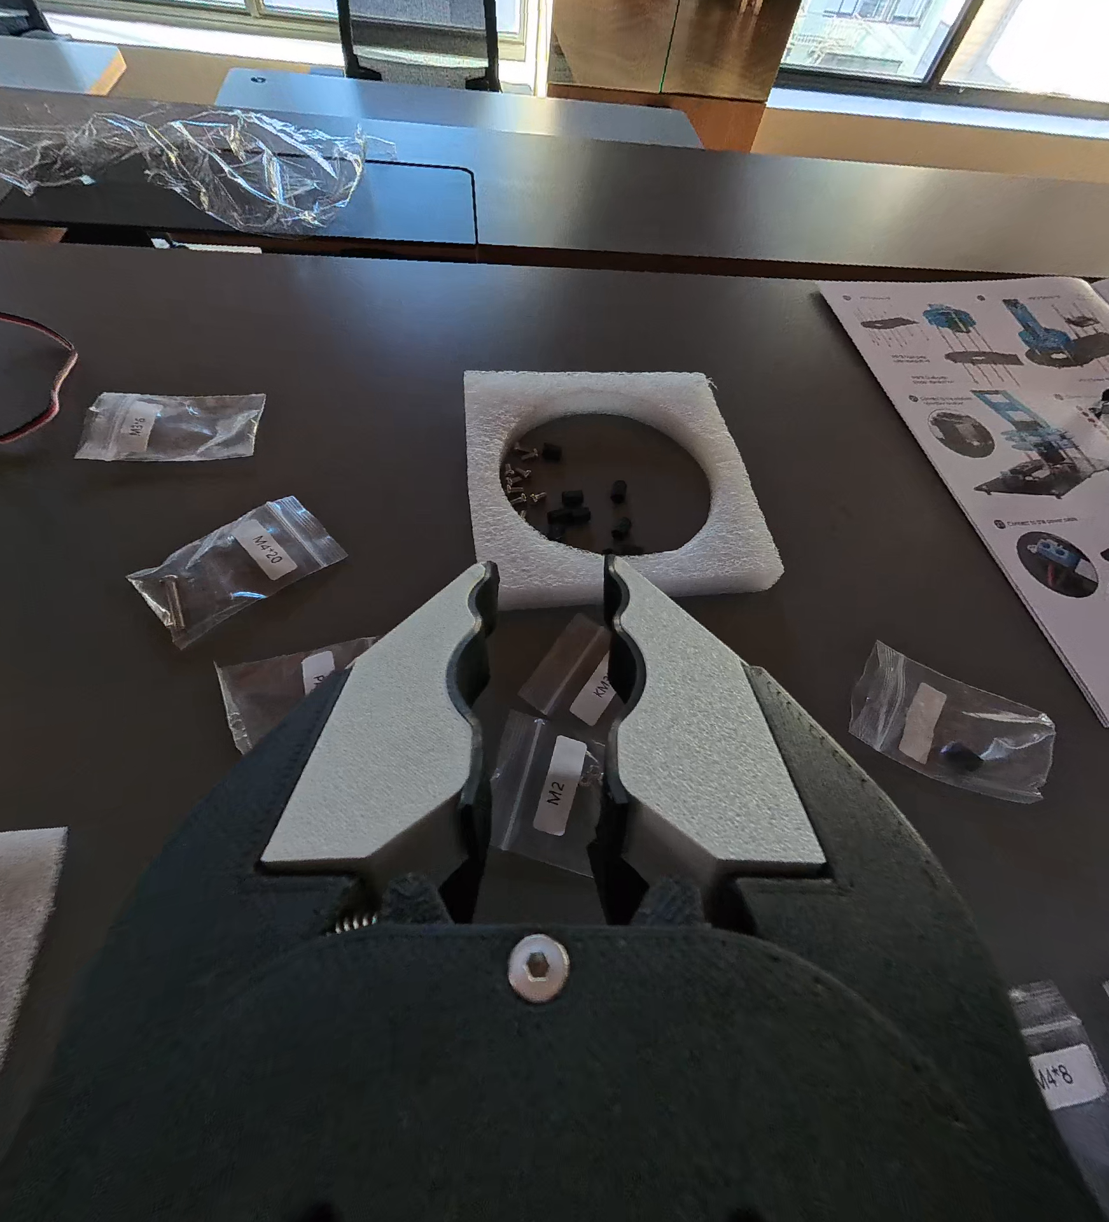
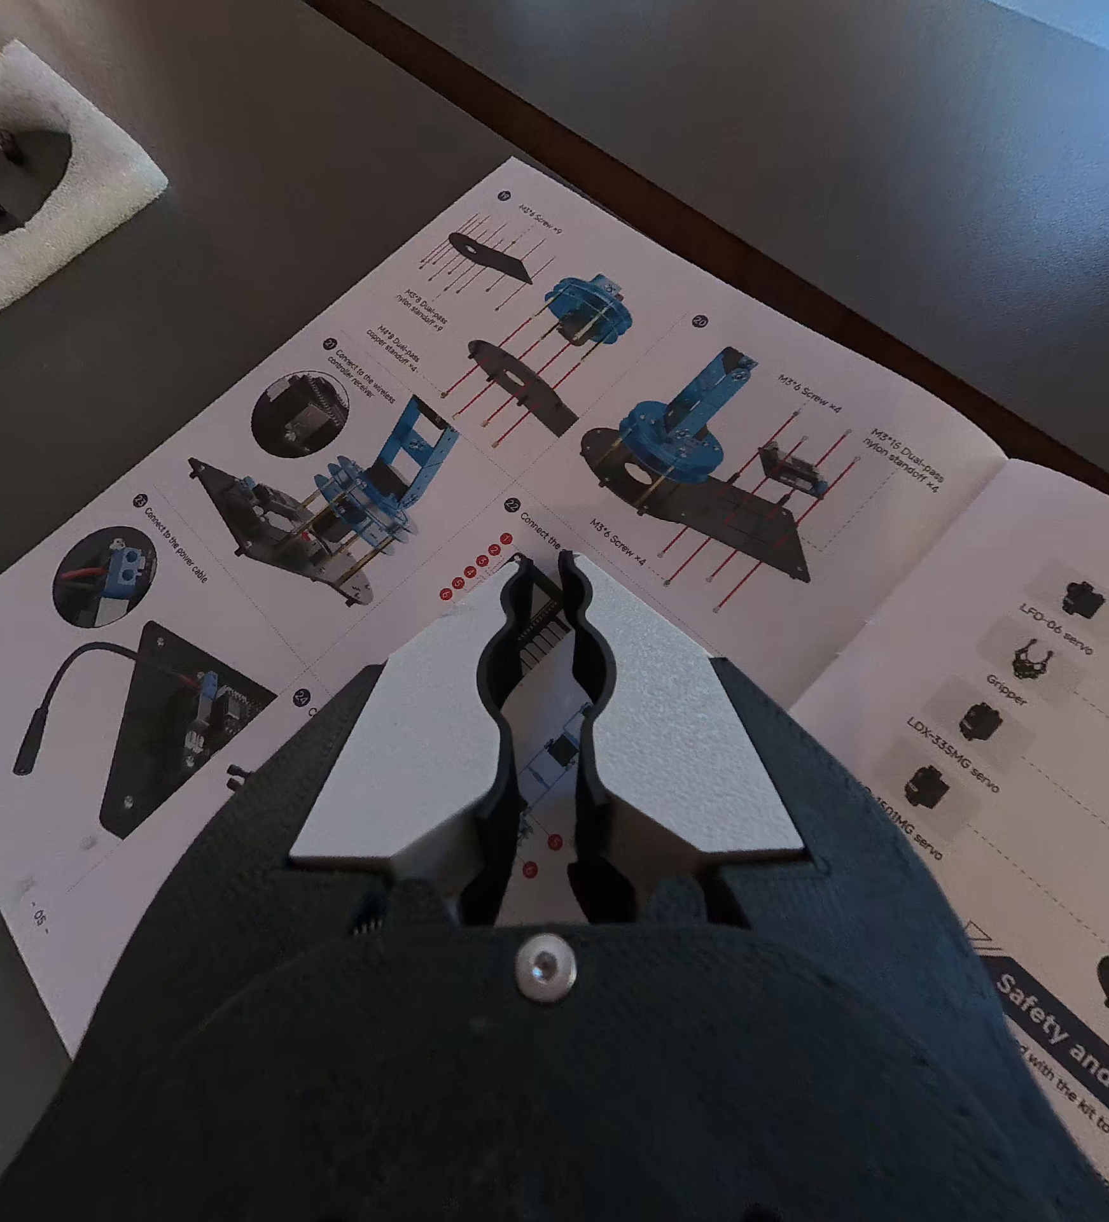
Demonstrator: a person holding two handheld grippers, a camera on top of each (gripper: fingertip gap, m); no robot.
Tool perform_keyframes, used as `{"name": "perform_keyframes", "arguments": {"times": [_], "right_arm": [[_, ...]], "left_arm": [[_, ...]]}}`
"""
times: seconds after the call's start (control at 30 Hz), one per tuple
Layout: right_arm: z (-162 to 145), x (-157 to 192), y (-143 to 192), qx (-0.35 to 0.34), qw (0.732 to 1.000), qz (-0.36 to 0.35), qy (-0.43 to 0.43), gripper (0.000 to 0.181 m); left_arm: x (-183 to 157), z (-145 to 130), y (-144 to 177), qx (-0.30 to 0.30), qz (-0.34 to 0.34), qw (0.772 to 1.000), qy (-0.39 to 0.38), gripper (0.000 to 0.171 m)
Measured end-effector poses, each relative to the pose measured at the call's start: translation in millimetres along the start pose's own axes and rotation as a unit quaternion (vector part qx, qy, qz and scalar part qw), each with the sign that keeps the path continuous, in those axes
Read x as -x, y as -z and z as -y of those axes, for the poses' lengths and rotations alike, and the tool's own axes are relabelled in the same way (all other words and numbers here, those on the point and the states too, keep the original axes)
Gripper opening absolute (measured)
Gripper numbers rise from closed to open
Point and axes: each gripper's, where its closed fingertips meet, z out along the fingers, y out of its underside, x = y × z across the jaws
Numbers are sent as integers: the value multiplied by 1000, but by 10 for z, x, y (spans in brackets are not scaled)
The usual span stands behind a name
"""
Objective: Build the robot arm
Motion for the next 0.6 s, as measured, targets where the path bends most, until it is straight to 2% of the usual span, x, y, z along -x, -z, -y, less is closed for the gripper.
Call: {"name": "perform_keyframes", "arguments": {"times": [0.6], "right_arm": [[1, 3, 0, 0, 1000, 0, 1, 8]], "left_arm": [[-6, -10, -6, 2, -2, 1000, 0, 30]]}}
